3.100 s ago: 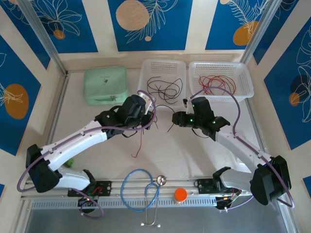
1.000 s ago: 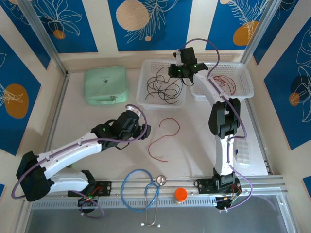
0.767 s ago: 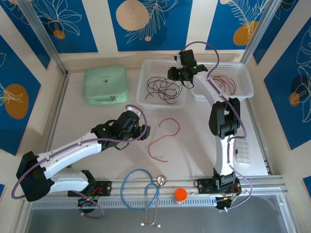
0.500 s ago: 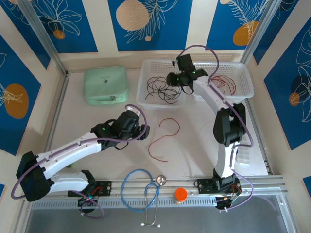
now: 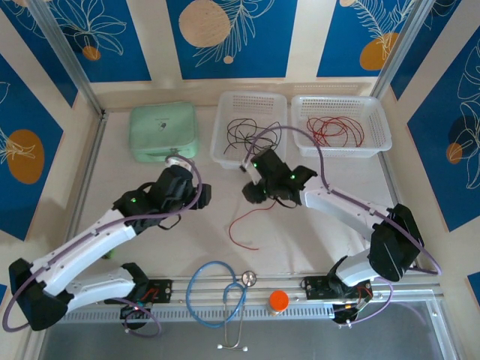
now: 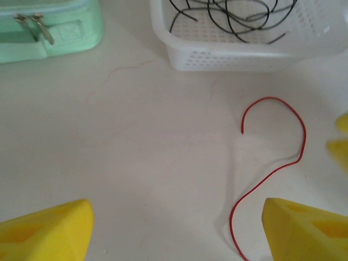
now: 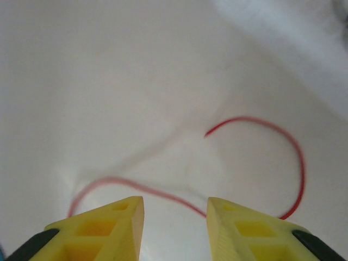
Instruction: Untangle the cables
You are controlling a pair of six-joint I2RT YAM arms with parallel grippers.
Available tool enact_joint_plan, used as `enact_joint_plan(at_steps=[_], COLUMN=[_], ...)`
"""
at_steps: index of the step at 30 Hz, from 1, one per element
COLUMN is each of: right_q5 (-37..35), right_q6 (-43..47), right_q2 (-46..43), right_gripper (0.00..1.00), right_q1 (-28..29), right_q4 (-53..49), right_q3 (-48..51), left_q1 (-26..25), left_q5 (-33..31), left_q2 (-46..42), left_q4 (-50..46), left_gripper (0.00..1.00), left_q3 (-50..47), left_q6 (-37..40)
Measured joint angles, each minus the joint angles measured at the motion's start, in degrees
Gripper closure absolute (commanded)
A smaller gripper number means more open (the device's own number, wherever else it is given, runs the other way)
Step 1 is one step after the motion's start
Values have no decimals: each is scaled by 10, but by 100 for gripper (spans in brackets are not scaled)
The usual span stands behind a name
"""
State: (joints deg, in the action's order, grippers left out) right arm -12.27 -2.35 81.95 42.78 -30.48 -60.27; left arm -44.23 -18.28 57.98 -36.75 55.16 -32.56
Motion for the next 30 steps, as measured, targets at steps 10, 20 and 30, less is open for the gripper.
enact_joint_plan(at_steps=[10, 20, 30], right_q5=[80, 72, 38], right_q6=[294, 398, 426], right_q2=[15, 130, 214], right_gripper=[61, 62, 64], right_q1=[-20, -27, -26], right_q4=[3, -26, -45], right_q3=[43, -12, -35], left_q1=[20, 22, 22], left_q5=[7, 41, 53], left_q2=[-40, -34, -35], left_q4=[-19, -4, 17], left_gripper=[20, 3, 0], left_q3=[-3, -21, -23], left_q6=[-2, 6, 25])
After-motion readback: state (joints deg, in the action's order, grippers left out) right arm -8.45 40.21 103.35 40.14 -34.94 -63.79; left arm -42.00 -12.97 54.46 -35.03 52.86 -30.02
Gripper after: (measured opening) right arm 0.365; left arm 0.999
